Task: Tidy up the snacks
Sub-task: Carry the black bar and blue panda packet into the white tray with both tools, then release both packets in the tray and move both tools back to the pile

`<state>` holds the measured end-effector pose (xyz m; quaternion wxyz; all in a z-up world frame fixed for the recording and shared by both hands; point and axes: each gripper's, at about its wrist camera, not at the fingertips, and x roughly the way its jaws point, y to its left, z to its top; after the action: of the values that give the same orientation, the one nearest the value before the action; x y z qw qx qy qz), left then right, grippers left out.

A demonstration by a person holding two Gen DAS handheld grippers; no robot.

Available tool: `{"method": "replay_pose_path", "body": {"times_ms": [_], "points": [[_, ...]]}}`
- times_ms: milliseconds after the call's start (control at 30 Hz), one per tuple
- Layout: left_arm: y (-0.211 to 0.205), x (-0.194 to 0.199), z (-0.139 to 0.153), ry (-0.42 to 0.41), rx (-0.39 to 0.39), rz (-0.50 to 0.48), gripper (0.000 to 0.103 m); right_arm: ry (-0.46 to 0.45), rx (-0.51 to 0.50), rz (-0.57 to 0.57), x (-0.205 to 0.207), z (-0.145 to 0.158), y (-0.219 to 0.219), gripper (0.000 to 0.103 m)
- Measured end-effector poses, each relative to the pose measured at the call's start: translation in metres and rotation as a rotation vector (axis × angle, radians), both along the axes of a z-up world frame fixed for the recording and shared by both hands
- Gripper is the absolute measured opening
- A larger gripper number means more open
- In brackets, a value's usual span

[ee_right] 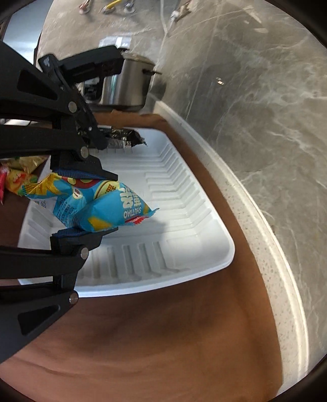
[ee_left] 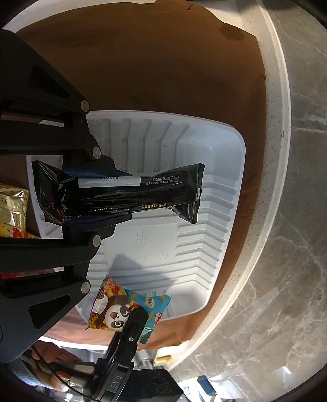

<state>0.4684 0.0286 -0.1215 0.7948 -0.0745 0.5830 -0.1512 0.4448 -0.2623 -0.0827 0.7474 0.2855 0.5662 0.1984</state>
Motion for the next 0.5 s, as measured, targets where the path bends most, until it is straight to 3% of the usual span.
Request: {"method": "replay_pose_path", "body": {"times_ms": [167, 233, 267, 500], "points": [[-0.009, -0.003, -0.004, -0.015, 0.049, -0.005, 0.022, -0.031, -0.102, 0.021, 0.002, 0.003, 0.006, 0.043], [-0.012, -0.002, -0.007, -0.009, 0.052, -0.004, 0.022, -0.052, -0.135, 0.023, 0.001, 0.007, 0.007, 0.059], [-0.012, -0.002, -0.007, -0.01, 0.052, -0.004, 0.022, -0.074, -0.152, 0.027, 0.0, 0.011, 0.007, 0.061], [-0.009, -0.009, 0.008, -0.06, 0.084, 0.002, 0.022, -0.176, -0.232, 0.023, -0.01, 0.038, 0.004, 0.065]]}}
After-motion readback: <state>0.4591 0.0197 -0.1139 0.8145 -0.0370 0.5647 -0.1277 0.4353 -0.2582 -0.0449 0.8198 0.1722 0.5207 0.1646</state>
